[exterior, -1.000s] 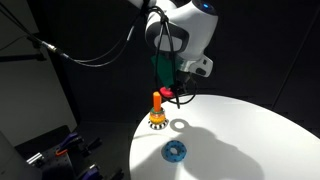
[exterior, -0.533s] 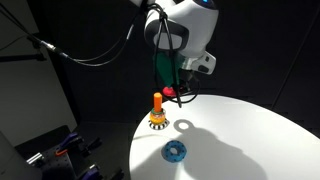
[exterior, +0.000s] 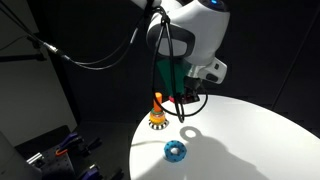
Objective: Take the red ring off the stack and place it on the blue ring
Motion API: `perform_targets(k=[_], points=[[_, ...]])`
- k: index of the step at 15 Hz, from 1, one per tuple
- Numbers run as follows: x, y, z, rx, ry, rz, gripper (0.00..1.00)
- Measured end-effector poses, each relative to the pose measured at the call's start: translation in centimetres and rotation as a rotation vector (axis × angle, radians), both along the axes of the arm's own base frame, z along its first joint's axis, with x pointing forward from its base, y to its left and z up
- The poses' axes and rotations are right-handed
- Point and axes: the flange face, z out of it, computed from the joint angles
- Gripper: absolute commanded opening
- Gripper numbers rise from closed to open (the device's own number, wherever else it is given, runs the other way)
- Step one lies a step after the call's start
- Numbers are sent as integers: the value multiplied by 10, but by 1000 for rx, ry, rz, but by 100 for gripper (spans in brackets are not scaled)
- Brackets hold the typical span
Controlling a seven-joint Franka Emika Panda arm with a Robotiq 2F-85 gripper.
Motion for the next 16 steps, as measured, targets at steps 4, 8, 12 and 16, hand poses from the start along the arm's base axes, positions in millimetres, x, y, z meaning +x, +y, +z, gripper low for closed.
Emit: perform_targets(k=[4,8,12,16], points=[[-13,-15,-20,13,36,-33,8],[-23,-23,-45,36,83,-52,8],[-29,-27,-67,52,120,-62,8],[-32,-30,-88,57,149,-71,8]])
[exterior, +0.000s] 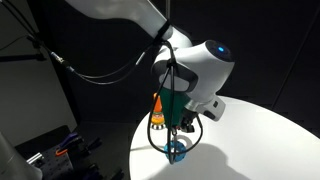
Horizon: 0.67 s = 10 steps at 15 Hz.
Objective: Take the red ring off the stack and place it on the blue ring
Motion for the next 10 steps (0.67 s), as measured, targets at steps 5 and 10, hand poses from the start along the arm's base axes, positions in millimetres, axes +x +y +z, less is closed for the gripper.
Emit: perform_targets(k=[5,10], points=[[-4,-4,-22,-33,11,-19,8],[-9,-5,-38,-52,28,-25,8]])
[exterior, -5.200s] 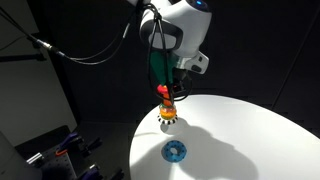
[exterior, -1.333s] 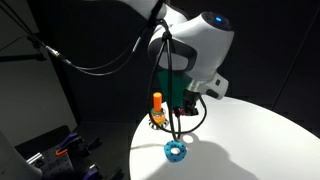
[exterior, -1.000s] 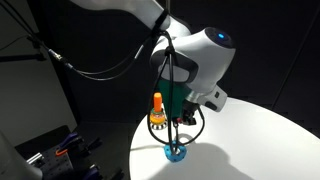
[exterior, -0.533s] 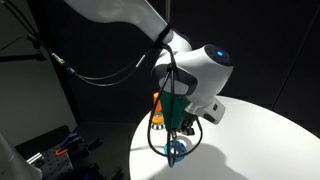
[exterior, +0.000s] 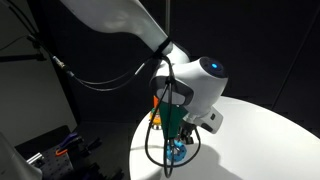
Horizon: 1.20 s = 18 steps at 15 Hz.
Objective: Take the red ring off the stack and place it on the blue ring
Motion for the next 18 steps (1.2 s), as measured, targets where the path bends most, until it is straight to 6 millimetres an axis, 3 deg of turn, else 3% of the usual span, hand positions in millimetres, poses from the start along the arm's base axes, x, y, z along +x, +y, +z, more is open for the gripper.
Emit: perform_targets(k=[9,10,11,13,18], points=[[-9,-2,-19,-23,36,12,9],[-9,-3,-20,-27,40,15,15],[-10,-3,-21,-30,44,18,47],[-10,-3,-22,-36,52,26,57],[-11,-4,-20,-59,70,57,97]])
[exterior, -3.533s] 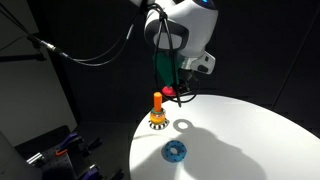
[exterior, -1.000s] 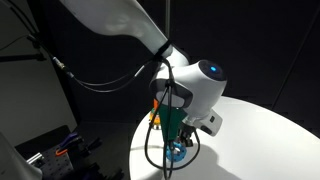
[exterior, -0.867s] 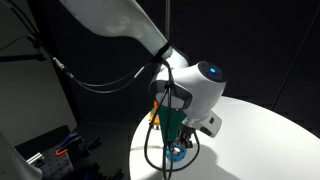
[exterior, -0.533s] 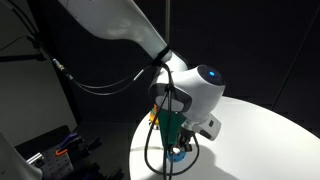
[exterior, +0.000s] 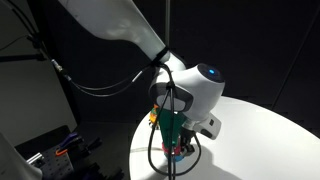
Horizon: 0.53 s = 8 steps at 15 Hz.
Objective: Take the red ring off the stack and place it on the blue ring
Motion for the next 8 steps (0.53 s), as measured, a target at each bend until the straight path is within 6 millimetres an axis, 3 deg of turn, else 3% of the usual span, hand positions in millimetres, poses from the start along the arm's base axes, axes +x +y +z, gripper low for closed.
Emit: perform_targets(k=[4,8], points=[[1,2,19,-23,28,57,100],[6,16,61,-40,71,122,100]])
